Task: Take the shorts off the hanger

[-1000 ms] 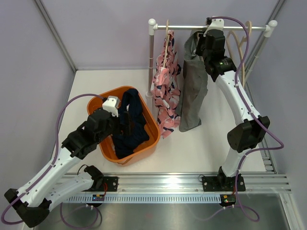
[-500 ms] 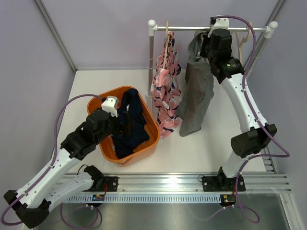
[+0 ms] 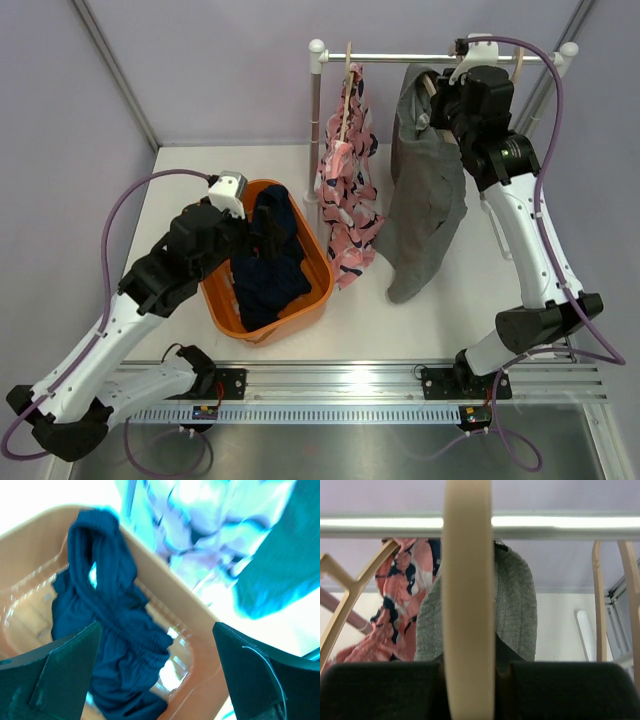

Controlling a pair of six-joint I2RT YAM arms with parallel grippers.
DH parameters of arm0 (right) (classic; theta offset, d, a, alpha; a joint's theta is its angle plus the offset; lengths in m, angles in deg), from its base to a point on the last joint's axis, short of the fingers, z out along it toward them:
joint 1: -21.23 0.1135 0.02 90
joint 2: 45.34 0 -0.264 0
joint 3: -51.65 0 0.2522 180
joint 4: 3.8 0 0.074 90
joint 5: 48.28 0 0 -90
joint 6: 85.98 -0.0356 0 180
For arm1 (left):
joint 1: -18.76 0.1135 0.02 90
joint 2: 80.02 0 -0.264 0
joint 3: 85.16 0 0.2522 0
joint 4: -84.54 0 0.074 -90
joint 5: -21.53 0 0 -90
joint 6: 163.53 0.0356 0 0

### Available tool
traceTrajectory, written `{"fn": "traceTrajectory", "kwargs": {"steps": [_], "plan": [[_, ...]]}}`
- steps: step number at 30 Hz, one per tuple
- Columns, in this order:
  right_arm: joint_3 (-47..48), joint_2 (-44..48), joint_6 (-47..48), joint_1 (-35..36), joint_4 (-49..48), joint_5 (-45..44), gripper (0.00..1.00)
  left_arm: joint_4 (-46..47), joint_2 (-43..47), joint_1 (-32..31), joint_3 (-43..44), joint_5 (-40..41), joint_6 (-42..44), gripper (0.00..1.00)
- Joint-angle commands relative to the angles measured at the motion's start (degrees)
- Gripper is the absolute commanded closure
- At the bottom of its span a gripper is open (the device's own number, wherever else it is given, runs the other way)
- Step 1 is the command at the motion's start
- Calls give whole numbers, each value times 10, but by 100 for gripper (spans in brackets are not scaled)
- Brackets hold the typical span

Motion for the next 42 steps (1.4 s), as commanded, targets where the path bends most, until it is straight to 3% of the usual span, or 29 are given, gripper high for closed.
{"fn": "traceTrajectory", "kwargs": {"steps": [1,5,10,16,24,32,42], "plan": [[-28,78,-10,4,4,38,100,35,-27,-10,74,-24,10,1],[-75,142,-17,3,30,41,100,30,-92,-67,165,0,12,1],[-124,234,-28,4,94,49,100,19,-205,-194,278,123,27,1],[-189,335,-80,4,147,99,100,83,-292,-222,333,136,23,1],[-239,395,-93,4,217,114,100,148,-389,-244,428,125,45,1],[-242,379,-96,4,219,150,100,186,-421,-252,433,110,53,1],[-234,358,-102,8,203,173,100,136,-508,-251,507,115,72,2]]}}
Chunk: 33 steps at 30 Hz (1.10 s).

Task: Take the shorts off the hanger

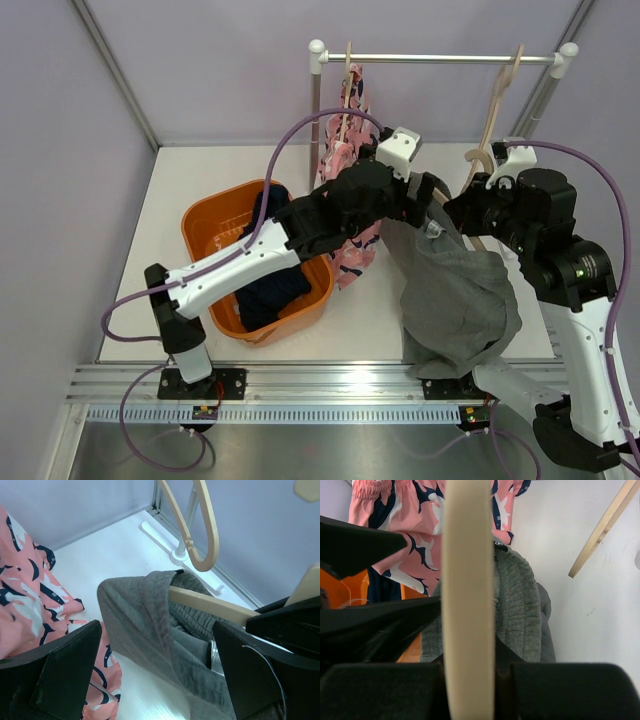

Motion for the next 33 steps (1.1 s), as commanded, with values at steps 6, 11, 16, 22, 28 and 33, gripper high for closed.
{"fn": "traceTrajectory", "kwargs": {"steps": [6,11,16,22,28,33], "plan": [[22,9,-5,7,-35,16,100,-17,-47,-2,50,35,9,5],[25,11,-3,7,-32,18,100,-15,-56,-1,48,53,14,19],[30,16,-3,7,-27,19,100,-16,-65,13,53,61,13,44],[40,17,-2,7,-20,36,100,-2,-76,48,53,17,12,75],[51,22,-1,7,-10,47,100,12,-91,82,63,26,13,100],[63,31,1,7,-2,52,100,7,-121,118,81,15,0,100]]}}
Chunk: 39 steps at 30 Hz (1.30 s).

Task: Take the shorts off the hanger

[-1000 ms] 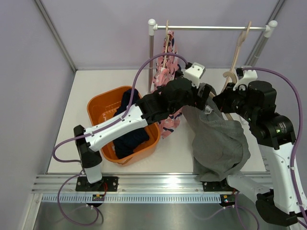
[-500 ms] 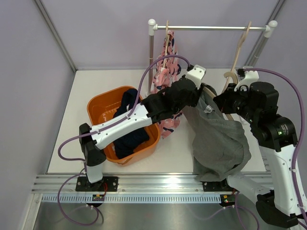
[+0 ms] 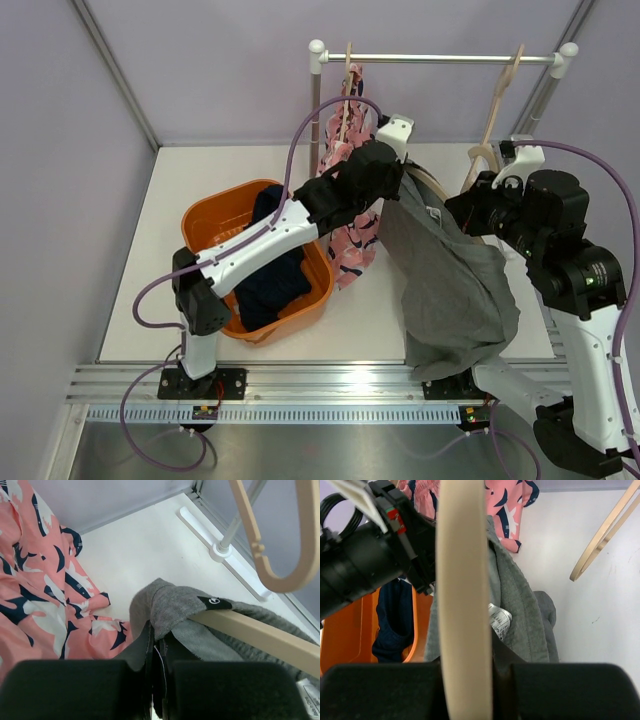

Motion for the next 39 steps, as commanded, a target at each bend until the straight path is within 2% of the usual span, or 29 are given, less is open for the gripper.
{"fn": "traceTrajectory", "kwargs": {"steps": [1,11,21,33,39], "plan": [[44,26,0,6,-2,40,100,21,-27,48,28,18,-4,100],[66,29,1,6,10,49,100,21,-76,71,50,6,0,100],[85,41,-1,5,19,50,100,19,-87,79,44,-3,6,100],[84,55,-7,6,6,34,100,11,-83,83,21,-31,1,100],[67,60,-13,5,-14,27,100,21,-43,83,-19,-56,-13,100]]}}
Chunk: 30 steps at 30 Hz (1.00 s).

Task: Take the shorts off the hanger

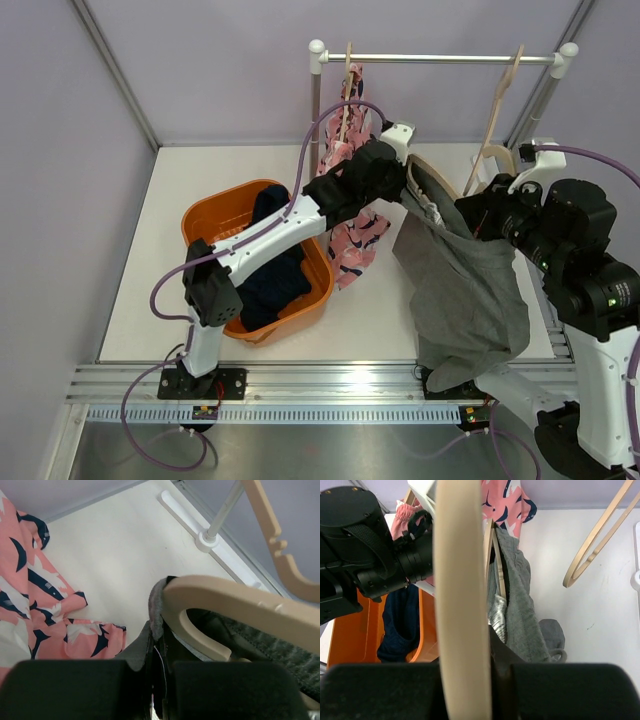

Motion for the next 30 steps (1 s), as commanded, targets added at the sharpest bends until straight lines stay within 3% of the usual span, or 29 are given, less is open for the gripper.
{"fn": "traceTrajectory", "kwargs": {"steps": [1,10,16,19,22,24,30], "plan": [[24,41,-17,5,-37,33,100,-8,17,46,-31,36,10,100],[22,35,-27,6,-63,24,100,8,72,31,-85,9,22,100],[-11,33,-32,5,-97,-15,100,47,176,-38,-129,-24,88,100],[-28,25,-36,5,-120,-30,100,36,223,-95,-128,-84,148,100],[-39,14,-41,5,-149,-49,100,-12,277,-154,-116,-193,223,100],[-45,0,-45,6,-172,-59,100,-91,289,-198,-80,-258,268,99],[-30,-55,-50,6,-225,-82,100,-273,267,-313,-4,-277,313,100]]}}
